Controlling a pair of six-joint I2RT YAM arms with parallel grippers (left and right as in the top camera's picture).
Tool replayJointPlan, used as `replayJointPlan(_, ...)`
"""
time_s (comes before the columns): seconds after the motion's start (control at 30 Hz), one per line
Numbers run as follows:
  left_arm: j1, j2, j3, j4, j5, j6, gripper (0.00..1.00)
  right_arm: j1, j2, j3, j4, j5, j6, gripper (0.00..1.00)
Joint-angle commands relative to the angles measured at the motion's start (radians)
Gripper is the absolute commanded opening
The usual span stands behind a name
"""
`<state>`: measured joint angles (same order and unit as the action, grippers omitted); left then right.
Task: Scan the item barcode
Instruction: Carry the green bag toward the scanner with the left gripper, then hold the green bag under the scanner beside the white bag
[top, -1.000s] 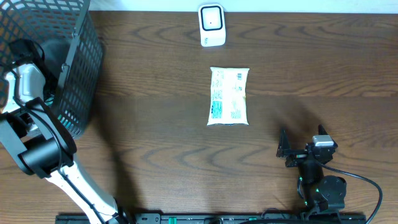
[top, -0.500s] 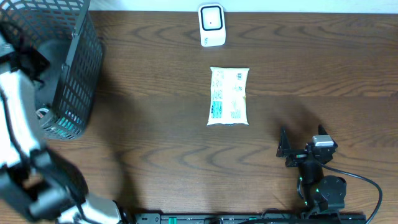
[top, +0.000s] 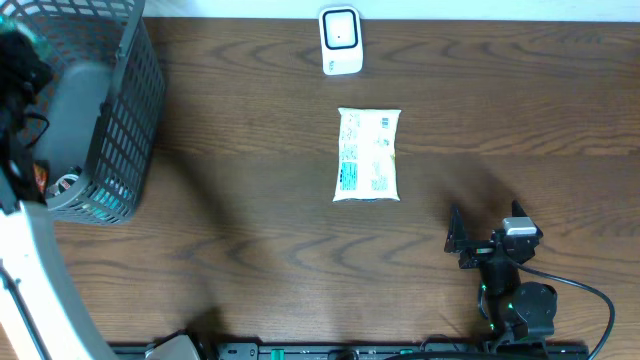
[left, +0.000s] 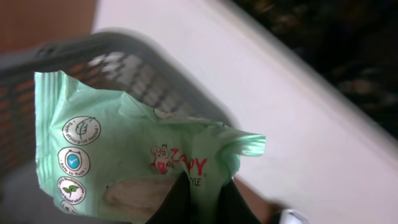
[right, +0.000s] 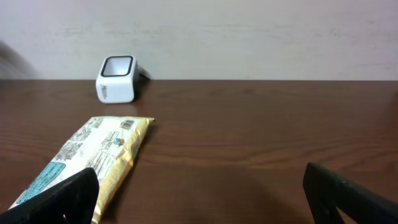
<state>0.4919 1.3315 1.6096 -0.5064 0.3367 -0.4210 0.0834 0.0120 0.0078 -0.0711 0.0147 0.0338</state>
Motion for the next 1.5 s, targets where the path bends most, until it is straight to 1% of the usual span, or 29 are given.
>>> replayJointPlan(0.0, -0.004, -0.081, 0.014, 0.031, 0.121, -0.053, 0.07, -0.003, -0.006, -0.002, -0.003, 0.002, 0.010, 0.99)
replayJointPlan(0.13, -0.061, -0.129, 0.014, 0.016, 0.192, -0.055, 0.07, -0.003, -0.006, -0.002, -0.003, 0.002, 0.010, 0.99)
replayJointPlan(0.23, -0.149, -0.130, 0.014, -0.032, 0.233, -0.008, 0.07, -0.003, -0.006, -0.002, -0.003, 0.002, 0.010, 0.99)
replayJointPlan(0.47, -0.455, -0.038, 0.014, -0.194, 0.222, 0.228, 0.07, -0.003, -0.006, -0.002, -0.003, 0.001, 0.010, 0.99)
replayJointPlan(0.6, -0.605, 0.060, 0.014, -0.270, 0.124, 0.331, 0.08, -0.003, -0.006, -0.002, -0.003, 0.001, 0.010, 0.99)
replayJointPlan(0.73, -0.724, 0.185, 0.014, -0.313, 0.055, 0.470, 0.07, -0.003, -0.006, -0.002, -0.004, 0.002, 0.010, 0.99)
replayJointPlan(0.9, -0.816, 0.365, 0.014, -0.316, -0.049, 0.464, 0.07, -0.003, -0.006, -0.002, -0.003, 0.002, 0.010, 0.99)
replayJointPlan(1.07, -0.861, 0.517, 0.014, -0.316, -0.051, 0.457, 0.07, -0.003, -0.006, -0.002, -0.003, 0.001, 0.010, 0.99)
replayJointPlan(1.2, -0.890, 0.619, 0.014, -0.316, -0.050, 0.423, 0.07, -0.003, -0.006, -0.002, -0.003, 0.002, 0.010, 0.99)
replayJointPlan(1.4, -0.930, 0.704, 0.014, -0.314, -0.050, 0.423, 0.08, -0.003, -0.006, -0.002, -0.003, 0.001, 0.010, 0.99)
replayJointPlan(1.43, -0.935, 0.708, 0.014, -0.315, -0.050, 0.423, 0.13, -0.003, -0.006, -0.002, -0.003, 0.002, 0.010, 0.99)
replayJointPlan(1.47, -0.938, 0.708, 0.014, -0.315, -0.050, 0.423, 0.26, -0.003, -0.006, -0.002, -0.003, 0.002, 0.010, 0.99)
